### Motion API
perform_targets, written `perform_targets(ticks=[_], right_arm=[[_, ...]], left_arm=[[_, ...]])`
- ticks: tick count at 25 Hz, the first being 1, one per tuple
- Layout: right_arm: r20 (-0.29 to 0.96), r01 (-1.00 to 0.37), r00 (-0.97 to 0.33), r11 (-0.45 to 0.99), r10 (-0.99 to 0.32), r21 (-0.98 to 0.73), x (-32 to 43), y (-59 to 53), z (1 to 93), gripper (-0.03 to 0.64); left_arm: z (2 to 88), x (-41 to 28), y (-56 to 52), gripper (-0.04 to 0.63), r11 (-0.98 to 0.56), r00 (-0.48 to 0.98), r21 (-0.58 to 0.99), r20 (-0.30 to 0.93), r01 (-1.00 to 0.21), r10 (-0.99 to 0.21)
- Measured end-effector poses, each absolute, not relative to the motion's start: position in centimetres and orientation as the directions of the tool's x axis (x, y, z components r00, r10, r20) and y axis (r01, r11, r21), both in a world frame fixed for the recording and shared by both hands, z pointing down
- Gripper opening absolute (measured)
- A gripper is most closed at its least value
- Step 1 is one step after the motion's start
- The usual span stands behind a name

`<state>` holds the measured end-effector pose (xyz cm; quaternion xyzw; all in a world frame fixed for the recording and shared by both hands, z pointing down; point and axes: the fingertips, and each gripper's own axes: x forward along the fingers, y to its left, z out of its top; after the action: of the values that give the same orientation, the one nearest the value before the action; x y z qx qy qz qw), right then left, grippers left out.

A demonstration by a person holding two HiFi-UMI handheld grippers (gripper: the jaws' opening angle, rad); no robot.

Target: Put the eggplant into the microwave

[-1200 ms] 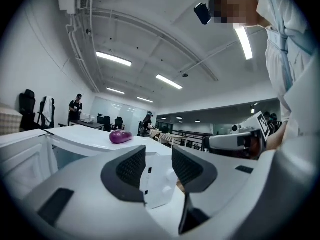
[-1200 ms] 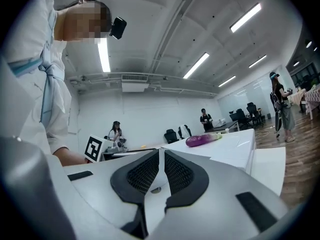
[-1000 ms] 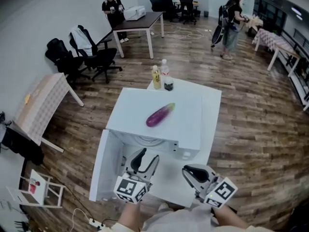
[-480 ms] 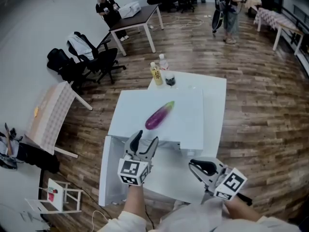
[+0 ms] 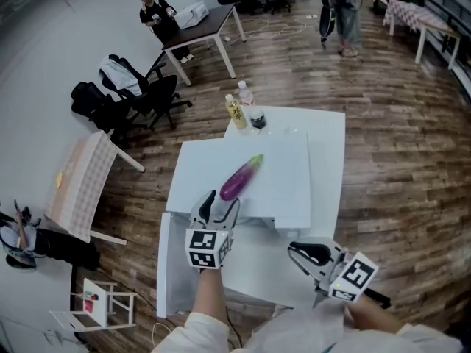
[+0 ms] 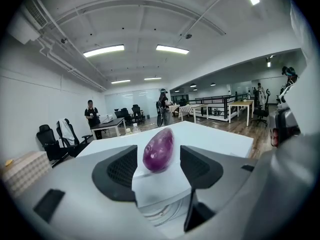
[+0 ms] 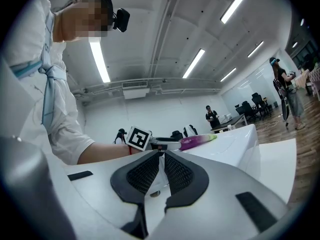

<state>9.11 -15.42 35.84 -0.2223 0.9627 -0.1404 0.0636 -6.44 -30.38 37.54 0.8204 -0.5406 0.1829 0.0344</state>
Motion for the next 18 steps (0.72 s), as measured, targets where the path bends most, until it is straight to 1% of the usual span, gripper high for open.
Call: perform_targets(ticks=[6, 7, 8, 9, 14, 18], right_arm=[[-0.059, -0.407, -0.894, 0.860, -0.444, -0.309, 9.2, -15.6, 36.0, 0.037], [-0.059, -0.407, -0.894, 0.860, -0.444, -0.309, 9.1, -15.7, 36.0, 0.037], [-0.058, -0.407, -0.894, 0.860, -0.444, -0.309, 9.1, -15.7, 36.1, 0.037], [-0.057, -0.407, -0.894, 0.860, -0.444, -0.309, 9.2, -15.8, 36.1, 0.037], [-0.055, -0.423, -0.885, 0.848, -0.462, -0.318, 9.6, -16.4, 36.4, 0.037], [-0.049, -0.426, -0.885, 0.849, -0.463, -0.312, 9.6, -16.3, 36.3, 0.037]], left_arm=[[38.4, -6.3, -31.7, 0.256, -0.420, 0.335, -0.163, 0.384, -0.893, -0.860], [38.4, -6.2, -31.7, 0.243, -0.423, 0.335, -0.170, 0.386, -0.890, -0.860], [38.4, -6.1, -31.8, 0.207, -0.425, 0.334, -0.177, 0.387, -0.888, -0.859], [38.4, -6.1, -31.8, 0.204, -0.426, 0.333, -0.181, 0.387, -0.887, -0.860], [38.4, -6.1, -31.8, 0.193, -0.425, 0.335, -0.177, 0.384, -0.888, -0.861], [37.6, -6.3, -30.9, 0.192, -0.404, 0.340, -0.133, 0.342, -0.905, -0.876]])
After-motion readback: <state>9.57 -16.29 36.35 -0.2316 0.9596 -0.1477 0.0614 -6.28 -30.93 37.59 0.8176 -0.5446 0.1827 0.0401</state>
